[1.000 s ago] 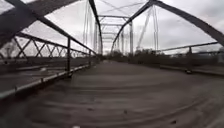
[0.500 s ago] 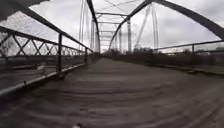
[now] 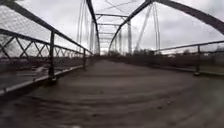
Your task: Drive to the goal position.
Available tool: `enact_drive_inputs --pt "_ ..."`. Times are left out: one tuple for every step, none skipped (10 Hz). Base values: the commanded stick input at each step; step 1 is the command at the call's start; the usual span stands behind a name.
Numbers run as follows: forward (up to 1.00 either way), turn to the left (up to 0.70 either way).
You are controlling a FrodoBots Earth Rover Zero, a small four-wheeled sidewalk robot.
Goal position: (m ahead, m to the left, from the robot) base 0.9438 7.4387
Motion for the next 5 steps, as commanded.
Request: enact_drive_inputs --pt "0.7 0.0" --pt "0.7 0.0" --pt "0.7 0.0" --pt "0.7 0.0" --pt "0.7 0.0"
